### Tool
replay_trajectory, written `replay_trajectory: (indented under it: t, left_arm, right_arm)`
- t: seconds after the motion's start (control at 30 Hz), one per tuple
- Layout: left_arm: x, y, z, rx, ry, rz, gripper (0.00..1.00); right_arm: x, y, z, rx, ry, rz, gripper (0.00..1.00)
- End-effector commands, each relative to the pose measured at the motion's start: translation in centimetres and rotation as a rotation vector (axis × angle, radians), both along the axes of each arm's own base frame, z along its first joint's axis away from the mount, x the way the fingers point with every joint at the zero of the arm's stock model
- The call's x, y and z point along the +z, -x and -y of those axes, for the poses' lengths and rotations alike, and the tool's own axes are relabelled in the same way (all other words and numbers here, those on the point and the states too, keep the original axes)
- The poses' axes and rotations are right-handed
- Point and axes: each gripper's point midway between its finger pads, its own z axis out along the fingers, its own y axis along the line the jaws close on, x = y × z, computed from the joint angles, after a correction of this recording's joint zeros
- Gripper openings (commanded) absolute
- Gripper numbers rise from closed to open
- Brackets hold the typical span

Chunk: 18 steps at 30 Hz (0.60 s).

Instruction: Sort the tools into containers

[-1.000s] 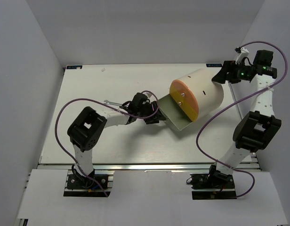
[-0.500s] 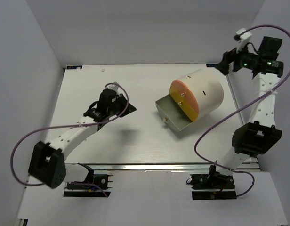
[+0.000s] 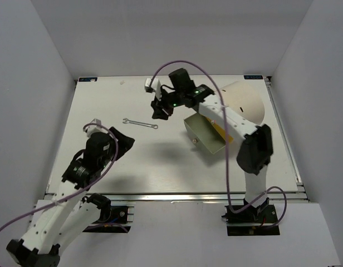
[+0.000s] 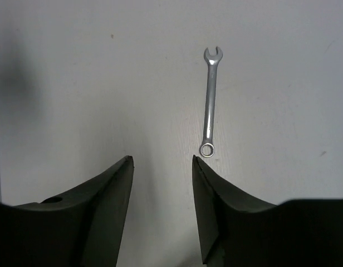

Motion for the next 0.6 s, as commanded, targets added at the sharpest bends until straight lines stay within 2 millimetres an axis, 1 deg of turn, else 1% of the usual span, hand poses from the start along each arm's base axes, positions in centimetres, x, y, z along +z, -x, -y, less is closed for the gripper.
replay_trajectory:
  t: [0.0, 0.03, 0.07, 0.1, 0.13, 0.17, 0.2, 0.23, 0.27, 0.3, 0.33, 0.4, 0.43, 0.5, 0.53, 0.57]
  left_arm:
    - [-2.2, 2.6, -3.2, 0.146, -0.015, -0.085, 0.75]
    - [-2.6, 3.2, -3.7, 0.158, -0.021, -0.100, 0.75]
    - [-2.2, 3.6, -4.2, 0.172, -0.014, -0.082, 0.75]
    - [-2.2, 3.9, -4.4, 0.185, -0.005, -0.084, 0.75]
    - [-2.5, 4.5, -4.7, 0.191, -0.012, -0.097, 0.75]
    - [-2.1, 4.8, -5.0, 0.198, 0.001, -0.080, 0.75]
    - [-2.1, 5.1, -5.1, 0.202, 0.004, -0.076, 0.75]
    - [-2.4, 5.5, -5.4, 0.208, -0.001, -0.087, 0.75]
    - [-2.3, 5.7, -5.6, 0.212, 0.000, -0.083, 0.75]
    - [-2.1, 6.0, -5.9, 0.225, 0.009, -0.069, 0.75]
    - [-2.2, 6.4, -6.2, 0.232, 0.005, -0.080, 0.76]
    - [-2.2, 6.8, -6.4, 0.244, 0.018, -0.076, 0.76]
    - [-2.4, 7.0, -6.5, 0.244, 0.017, -0.087, 0.76]
    - [-2.5, 7.3, -6.5, 0.245, 0.028, -0.091, 0.76]
    - [-2.7, 7.5, -6.6, 0.247, 0.026, -0.099, 0.76]
    - [-2.7, 7.5, -6.6, 0.248, 0.026, -0.101, 0.76]
  right_arm:
    - [-2.2, -2.3, -3.5, -0.146, -0.013, -0.105, 0.54]
    - [-2.8, -2.6, -4.4, -0.149, -0.013, -0.126, 0.56]
    - [-6.0, -3.1, -5.4, -0.159, 0.027, -0.182, 0.59]
    - [-6.9, -3.4, -6.2, -0.176, 0.029, -0.216, 0.62]
    - [-5.6, -4.3, -7.3, -0.179, -0.007, -0.196, 0.64]
    - [-8.5, -5.2, -8.0, -0.197, 0.023, -0.223, 0.66]
    - [-9.2, -5.8, -8.5, -0.205, 0.021, -0.229, 0.67]
    - [-8.8, -6.4, -9.1, -0.208, 0.003, -0.208, 0.68]
    - [-10.6, -6.7, -9.5, -0.213, 0.021, -0.215, 0.69]
    - [-11.1, -7.2, -9.9, -0.222, 0.014, -0.198, 0.70]
    - [-12.4, -7.2, -10.0, -0.224, 0.026, -0.201, 0.70]
    - [-13.3, -7.8, -10.3, -0.242, 0.028, -0.181, 0.70]
    - [-14.5, -7.9, -10.4, -0.253, 0.044, -0.182, 0.70]
    - [-15.3, -8.7, -10.3, -0.289, 0.054, -0.163, 0.69]
    - [-16.0, -9.1, -10.3, -0.302, 0.062, -0.158, 0.69]
    - [-16.1, -9.7, -10.2, -0.324, 0.065, -0.141, 0.69]
